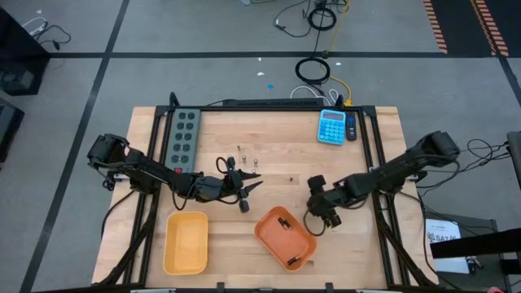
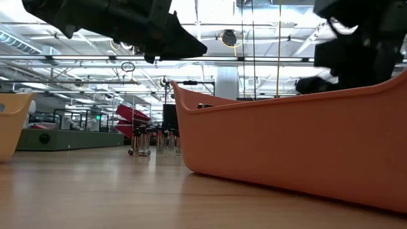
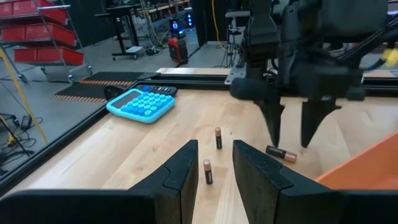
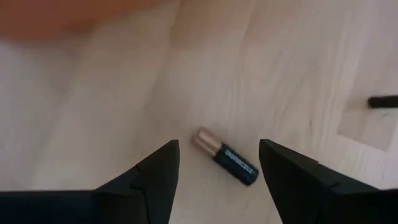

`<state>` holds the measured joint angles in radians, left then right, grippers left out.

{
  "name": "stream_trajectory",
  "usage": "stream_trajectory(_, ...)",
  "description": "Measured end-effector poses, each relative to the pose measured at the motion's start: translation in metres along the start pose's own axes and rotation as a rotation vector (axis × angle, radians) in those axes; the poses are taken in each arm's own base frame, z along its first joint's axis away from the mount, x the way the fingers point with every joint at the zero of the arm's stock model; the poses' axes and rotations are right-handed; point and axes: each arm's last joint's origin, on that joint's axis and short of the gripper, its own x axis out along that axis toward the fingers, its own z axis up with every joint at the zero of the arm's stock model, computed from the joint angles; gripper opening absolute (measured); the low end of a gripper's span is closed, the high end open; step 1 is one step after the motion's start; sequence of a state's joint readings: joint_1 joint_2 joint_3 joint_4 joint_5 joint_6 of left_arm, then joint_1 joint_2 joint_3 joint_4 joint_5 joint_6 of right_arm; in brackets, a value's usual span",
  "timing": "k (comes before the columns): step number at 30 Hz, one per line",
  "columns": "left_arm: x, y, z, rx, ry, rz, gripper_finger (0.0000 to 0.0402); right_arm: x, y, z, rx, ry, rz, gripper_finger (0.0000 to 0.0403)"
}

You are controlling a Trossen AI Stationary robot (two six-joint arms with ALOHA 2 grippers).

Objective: Sort batteries
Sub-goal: Put the brown battery into the orange bin

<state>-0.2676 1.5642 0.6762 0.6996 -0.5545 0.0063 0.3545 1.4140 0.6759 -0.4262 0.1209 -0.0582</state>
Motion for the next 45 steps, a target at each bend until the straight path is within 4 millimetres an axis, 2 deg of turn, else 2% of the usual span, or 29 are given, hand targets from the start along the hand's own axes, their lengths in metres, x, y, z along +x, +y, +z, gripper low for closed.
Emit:
stream_trajectory(7, 0.0, 0.0, -0.001, 0.005, 0.008, -0.002, 0.0111, 0.015, -0.004, 0.009, -0.108, 0.148, 0.042, 0.0212)
stream_trajectory(15, 0.0, 0.0, -0.002, 0.018, 0.022, -0.002, 0.0111, 0.028, -0.015, 0.004, -0.084, 0.225, 0.173, 0.02)
stream_trajectory(19, 0.0, 0.0, -0.004, 0.029, 0.034, -0.002, 0.0111, 0.029, -0.019, 0.003, -0.076, 0.231, 0.18, 0.0155)
stream_trajectory(25, 0.0, 0.0, -0.005, 0.038, 0.05, -0.004, 0.0111, 0.029, -0.019, 0.002, -0.075, 0.231, 0.179, 0.0035)
stream_trajectory(26, 0.0, 0.0, -0.005, 0.038, 0.05, -0.004, 0.0111, 0.029, -0.019, 0.002, -0.073, 0.23, 0.179, 0.0023)
stream_trajectory(29, 0.0, 0.0, -0.005, 0.039, 0.049, -0.004, 0.0111, 0.029, -0.019, 0.003, -0.063, 0.225, 0.175, 0.0022)
stream_trajectory(32, 0.0, 0.0, -0.005, 0.038, 0.049, -0.004, 0.0111, 0.019, -0.021, 0.007, -0.054, 0.231, 0.147, 0.0022)
stream_trajectory(34, 0.0, 0.0, -0.005, 0.033, 0.049, -0.004, 0.0111, 0.003, -0.024, 0.011, -0.046, 0.224, 0.111, 0.0021)
stream_trajectory(37, 0.0, 0.0, -0.005, 0.03, 0.048, -0.004, 0.0111, -0.029, -0.03, 0.029, -0.023, 0.042, 0.084, 0.0021)
stream_trajectory(39, 0.0, 0.0, -0.005, 0.029, 0.048, -0.004, 0.0111, -0.049, -0.031, 0.034, -0.017, -0.064, 0.11, 0.0021)
stream_trajectory(42, 0.0, 0.0, -0.005, 0.004, 0.048, -0.003, 0.0111, -0.08, -0.032, 0.049, 0.006, -0.337, 0.187, 0.0021)
stream_trajectory(45, 0.0, 0.0, -0.005, -0.023, 0.049, -0.003, 0.0111, -0.092, -0.03, 0.058, 0.04, -0.477, 0.249, 0.0021)
